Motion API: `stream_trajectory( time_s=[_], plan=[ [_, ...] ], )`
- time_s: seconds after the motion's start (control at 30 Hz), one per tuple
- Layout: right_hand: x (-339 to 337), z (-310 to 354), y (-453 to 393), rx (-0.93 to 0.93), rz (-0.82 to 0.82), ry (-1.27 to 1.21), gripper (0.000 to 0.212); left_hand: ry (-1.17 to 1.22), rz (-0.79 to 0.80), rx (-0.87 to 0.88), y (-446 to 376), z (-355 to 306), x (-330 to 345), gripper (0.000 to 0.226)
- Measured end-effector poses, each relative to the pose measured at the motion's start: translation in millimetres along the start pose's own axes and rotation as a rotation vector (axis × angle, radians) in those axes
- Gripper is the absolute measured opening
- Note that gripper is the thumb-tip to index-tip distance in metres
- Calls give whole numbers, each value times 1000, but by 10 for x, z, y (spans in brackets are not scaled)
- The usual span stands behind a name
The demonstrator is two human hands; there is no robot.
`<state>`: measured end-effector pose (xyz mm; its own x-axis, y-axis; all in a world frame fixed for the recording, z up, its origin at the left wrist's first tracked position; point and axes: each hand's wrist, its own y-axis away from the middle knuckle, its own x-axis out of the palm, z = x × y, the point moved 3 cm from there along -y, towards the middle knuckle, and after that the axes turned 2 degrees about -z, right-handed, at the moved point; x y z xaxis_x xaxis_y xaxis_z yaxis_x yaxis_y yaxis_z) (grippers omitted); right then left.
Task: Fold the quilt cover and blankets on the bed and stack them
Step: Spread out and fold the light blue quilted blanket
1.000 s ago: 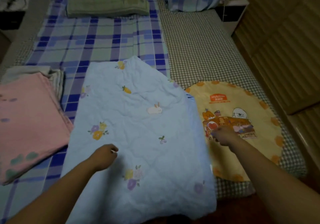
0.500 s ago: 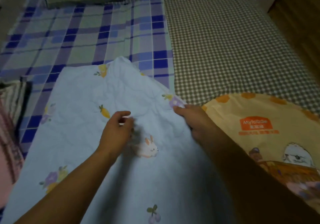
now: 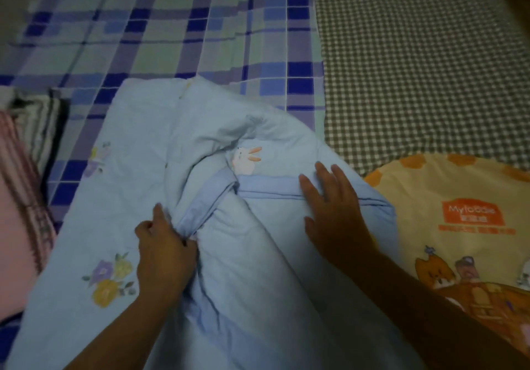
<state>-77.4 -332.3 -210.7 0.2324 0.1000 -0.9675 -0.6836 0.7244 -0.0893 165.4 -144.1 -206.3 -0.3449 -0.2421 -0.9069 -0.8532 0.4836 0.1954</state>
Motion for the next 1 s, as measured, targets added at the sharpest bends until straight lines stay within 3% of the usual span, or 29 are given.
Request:
stream_trajectory(
  time_s=[0.07,0.13,0.2,0.27,0.3,0.37,0.47,0.53,0.6,0.67,0.77,0.83,0.93,1.0],
  plan=[
    [104,87,-312,-95,58,149,88,-285,-45,273,28,-61,58,89],
    [286,198,-605,-196,39,224,70,-468,-38,426,-11,-70,116,91],
    [314,286,-849,-292,24,251,50,-471,4,372,-47,-115,54,79],
    [93,236,-1091,-336,-58,207,32,-322,1,315,-76,-202,-123,46],
    [-87,100,-1240,-253,-110,150,22,-206,-24,286,-97,-250,-244,27],
    [-444,-392,-1623,101,-179,52,17,68,-49,197,-142,-443,-507,9],
    [-754,-1180,-1935,672,17,-91,51,368,110,249,-164,-1008,-664,10],
    [-875,-1340,-1907,798,-10,-16,64,443,225,353,-99,-1469,-641,14],
    [-978,-1368,-1795,862,-84,-45,60,663,424,375,-2,-1857,-555,14],
    [-925,-1412,-1692,951,84,-225,50,792,613,373,63,-2059,-373,15],
    [-750,-1386,-1417,1188,380,-824,54,519,458,487,-89,-1941,-14,10],
    [-549,-1370,-1344,1246,381,-1042,54,296,431,486,-235,-1638,242,22],
    [-455,-1372,-1417,1261,271,-1283,51,-16,423,468,-388,-1152,532,66],
    [-413,-1403,-1595,1280,172,-1417,34,2,431,410,-462,-939,603,59]
  ],
)
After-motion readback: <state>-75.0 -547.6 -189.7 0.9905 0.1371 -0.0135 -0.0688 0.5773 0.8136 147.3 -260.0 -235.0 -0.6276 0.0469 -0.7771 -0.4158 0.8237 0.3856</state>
